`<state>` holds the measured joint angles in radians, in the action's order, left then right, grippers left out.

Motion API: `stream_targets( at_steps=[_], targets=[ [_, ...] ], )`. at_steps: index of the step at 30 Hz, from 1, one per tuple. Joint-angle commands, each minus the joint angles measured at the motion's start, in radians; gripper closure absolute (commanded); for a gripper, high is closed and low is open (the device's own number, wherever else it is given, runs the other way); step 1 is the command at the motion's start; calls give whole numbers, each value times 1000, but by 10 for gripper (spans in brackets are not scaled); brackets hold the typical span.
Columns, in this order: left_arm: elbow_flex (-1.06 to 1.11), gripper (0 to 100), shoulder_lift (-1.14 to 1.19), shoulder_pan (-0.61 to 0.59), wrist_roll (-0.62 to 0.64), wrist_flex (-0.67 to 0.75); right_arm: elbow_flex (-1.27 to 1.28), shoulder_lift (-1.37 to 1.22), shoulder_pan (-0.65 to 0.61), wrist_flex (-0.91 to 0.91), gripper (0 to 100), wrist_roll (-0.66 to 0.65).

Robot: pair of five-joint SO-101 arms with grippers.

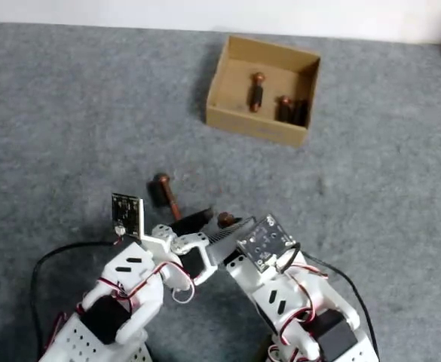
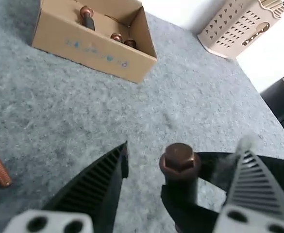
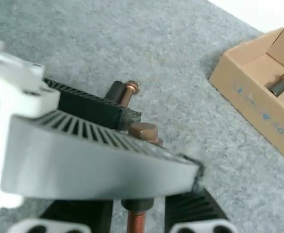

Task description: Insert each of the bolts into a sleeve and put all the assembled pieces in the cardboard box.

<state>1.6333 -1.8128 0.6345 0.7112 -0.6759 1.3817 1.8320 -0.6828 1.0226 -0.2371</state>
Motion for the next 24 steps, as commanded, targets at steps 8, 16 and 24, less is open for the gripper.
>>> stream_targets(
  at_steps=[8,16,24],
  targets=[
    [-182,674,-12,-209,155,-63,-22,7,-5,-22,949,-11],
    [-228,675,-7,-223,60,-150,58,7,77,-127,949,-46],
    [-223,914,-5,-223,-396,-173,58,5,93,-127,950,-51]
  ],
)
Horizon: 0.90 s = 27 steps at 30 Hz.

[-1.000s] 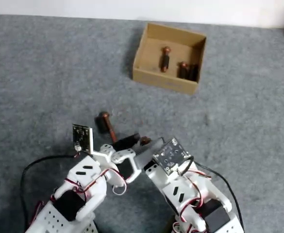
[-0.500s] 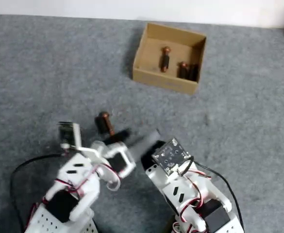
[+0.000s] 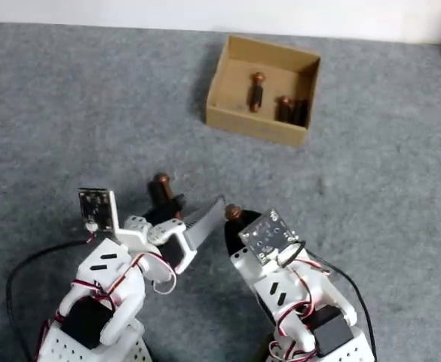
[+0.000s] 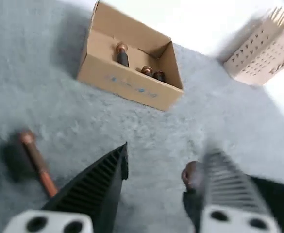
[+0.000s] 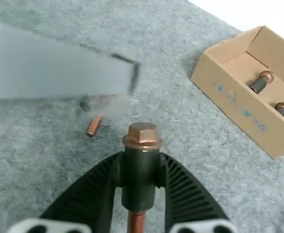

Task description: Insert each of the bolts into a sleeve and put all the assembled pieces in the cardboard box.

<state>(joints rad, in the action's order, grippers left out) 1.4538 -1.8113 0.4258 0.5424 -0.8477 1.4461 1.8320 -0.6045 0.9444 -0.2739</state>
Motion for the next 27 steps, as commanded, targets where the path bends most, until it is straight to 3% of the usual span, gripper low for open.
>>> stream_targets(
  at_steps=[1,3,5,10,15,21,27],
  targets=[
    [-41,951,-7,-15,-350,-2,-5,5,15,-48,951,-12],
    [-25,998,-7,-16,-588,5,-5,4,16,-58,951,-11],
    [4,988,-7,-16,-726,20,-4,-2,53,-90,951,-11],
    [71,987,-7,-136,-605,83,27,-5,193,-216,992,-11],
    [108,987,-5,-254,-559,158,-19,-79,225,-237,993,-14],
    [113,987,-5,-263,-560,161,-328,-538,251,-280,993,-14],
    [140,987,-5,-288,-562,196,-796,-1090,377,-325,993,-15]
  ],
)
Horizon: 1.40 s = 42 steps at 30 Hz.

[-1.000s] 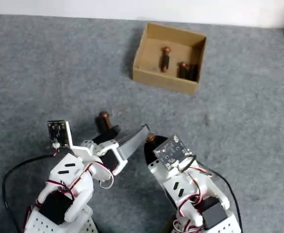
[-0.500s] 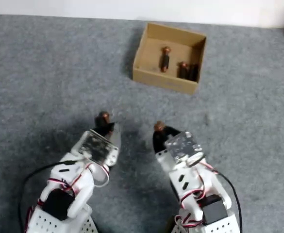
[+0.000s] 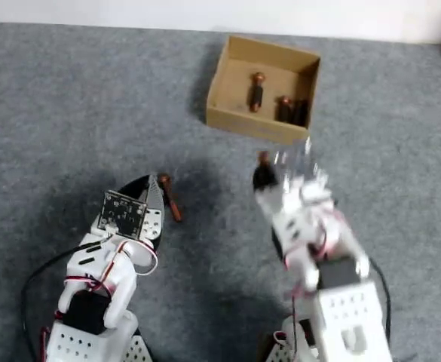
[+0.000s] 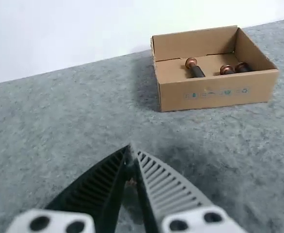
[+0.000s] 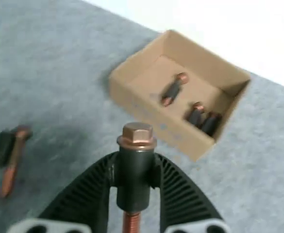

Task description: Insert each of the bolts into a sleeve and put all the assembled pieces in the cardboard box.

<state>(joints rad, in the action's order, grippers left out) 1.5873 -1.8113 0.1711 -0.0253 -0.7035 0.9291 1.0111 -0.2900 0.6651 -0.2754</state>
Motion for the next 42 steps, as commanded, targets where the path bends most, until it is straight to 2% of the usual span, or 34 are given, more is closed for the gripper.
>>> stream_targets(
  at_steps=[1,9,16,25,33,35,40,42],
  targets=[
    [21,986,-5,-42,6,71,-366,-367,81,-45,993,-14],
    [44,986,-5,-45,6,101,-966,-1098,168,-41,993,-9],
    [45,986,-5,-19,5,98,-1451,-1558,173,77,993,-9],
    [56,986,-5,10,-35,103,-2045,-1977,173,274,993,-9],
    [56,986,-5,10,-35,103,-2404,-2169,173,437,990,-8],
    [56,986,-5,10,-35,103,-2450,-2192,173,489,948,-8],
    [59,986,-5,10,-35,103,-2505,-2223,171,627,678,-12],
    [59,986,-5,10,-35,103,-2516,-2223,173,673,619,-11]
  ],
)
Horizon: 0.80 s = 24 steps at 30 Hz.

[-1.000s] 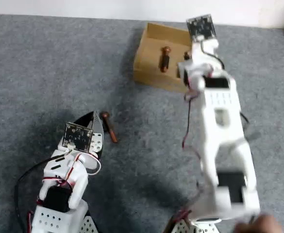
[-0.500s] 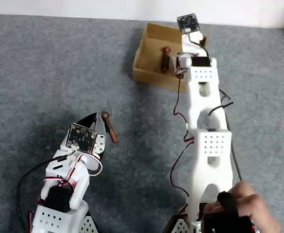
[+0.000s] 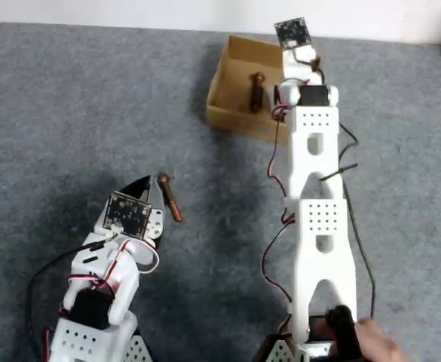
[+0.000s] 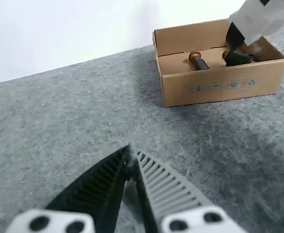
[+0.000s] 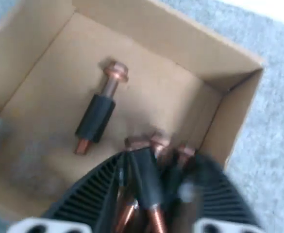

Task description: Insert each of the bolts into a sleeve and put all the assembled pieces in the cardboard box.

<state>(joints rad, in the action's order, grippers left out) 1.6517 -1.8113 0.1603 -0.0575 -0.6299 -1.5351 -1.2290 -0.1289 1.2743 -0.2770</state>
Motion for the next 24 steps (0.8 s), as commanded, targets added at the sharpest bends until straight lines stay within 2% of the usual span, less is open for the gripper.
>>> stream_targets(
  at_steps=[1,8,13,17,24],
  targets=[
    [-5,986,-5,21,-3,29,-61,18,12,85,616,-8],
    [-4,985,-5,10,9,48,-271,54,4,291,617,-6],
    [-5,983,77,-71,91,124,-254,133,5,450,617,-6],
    [-84,983,278,-79,91,172,-251,251,5,493,617,46],
    [-305,986,785,-140,94,253,-242,545,-4,493,617,129]
  ],
)
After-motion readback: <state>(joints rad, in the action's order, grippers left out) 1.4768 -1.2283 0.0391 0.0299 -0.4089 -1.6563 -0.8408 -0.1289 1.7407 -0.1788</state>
